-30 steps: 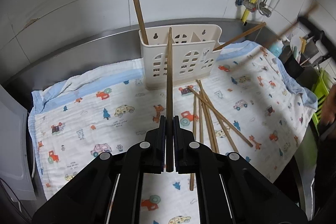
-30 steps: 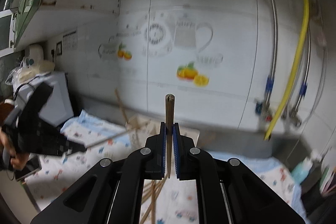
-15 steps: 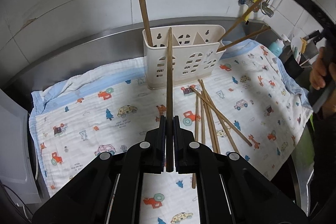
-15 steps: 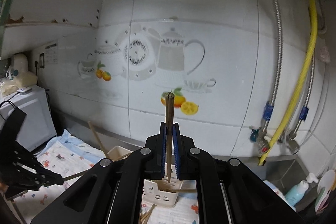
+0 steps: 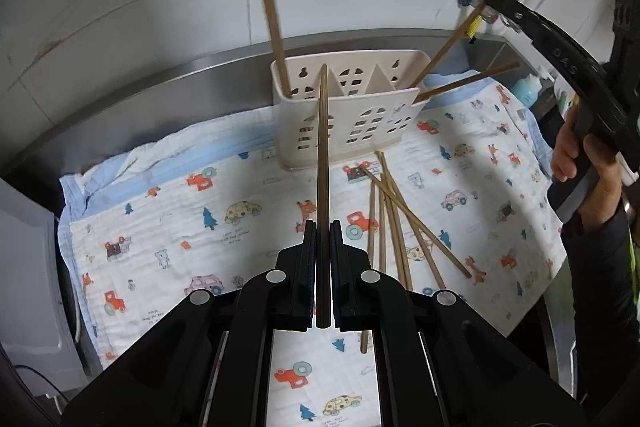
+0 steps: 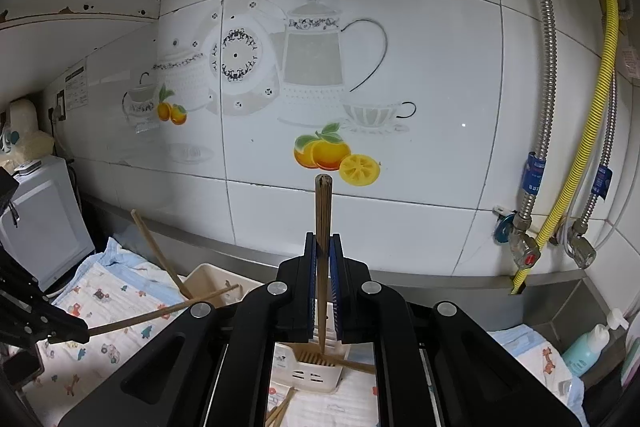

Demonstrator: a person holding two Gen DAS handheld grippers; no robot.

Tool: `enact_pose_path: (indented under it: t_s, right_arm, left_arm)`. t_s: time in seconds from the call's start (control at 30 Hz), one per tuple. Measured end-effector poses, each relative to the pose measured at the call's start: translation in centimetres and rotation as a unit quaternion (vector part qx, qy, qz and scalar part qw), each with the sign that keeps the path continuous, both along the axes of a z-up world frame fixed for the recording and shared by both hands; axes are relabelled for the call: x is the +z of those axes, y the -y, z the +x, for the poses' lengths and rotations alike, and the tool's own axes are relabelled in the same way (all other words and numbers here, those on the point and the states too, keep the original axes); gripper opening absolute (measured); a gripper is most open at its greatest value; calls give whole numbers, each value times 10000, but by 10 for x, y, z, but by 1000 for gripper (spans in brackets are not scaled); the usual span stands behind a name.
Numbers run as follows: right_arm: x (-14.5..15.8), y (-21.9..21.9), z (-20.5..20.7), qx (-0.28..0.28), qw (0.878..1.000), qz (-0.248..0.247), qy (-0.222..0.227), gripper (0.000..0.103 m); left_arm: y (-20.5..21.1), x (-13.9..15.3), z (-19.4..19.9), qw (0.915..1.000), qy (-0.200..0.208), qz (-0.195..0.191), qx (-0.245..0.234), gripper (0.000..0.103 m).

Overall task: Organize utensils
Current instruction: 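Lower both held chopsticks into the beige holder and open both tools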

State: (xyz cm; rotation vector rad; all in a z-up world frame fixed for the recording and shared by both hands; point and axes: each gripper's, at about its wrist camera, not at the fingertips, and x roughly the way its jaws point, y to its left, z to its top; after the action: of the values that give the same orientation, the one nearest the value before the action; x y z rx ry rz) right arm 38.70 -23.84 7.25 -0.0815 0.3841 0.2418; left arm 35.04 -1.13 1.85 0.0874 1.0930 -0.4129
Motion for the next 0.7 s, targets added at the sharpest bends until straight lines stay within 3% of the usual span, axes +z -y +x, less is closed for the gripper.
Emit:
enact_pose_path:
  t_s: [0.23,0.7]
  right_arm:
    - [2,-1,0,2,10000,10,21,7]
    - [0,-1,1,-14,10000,60,27,7]
  left_arm:
    - [3,12,9,9998,-124,-7,129,6]
    - [4,40,32,9968,326,-519,515,8]
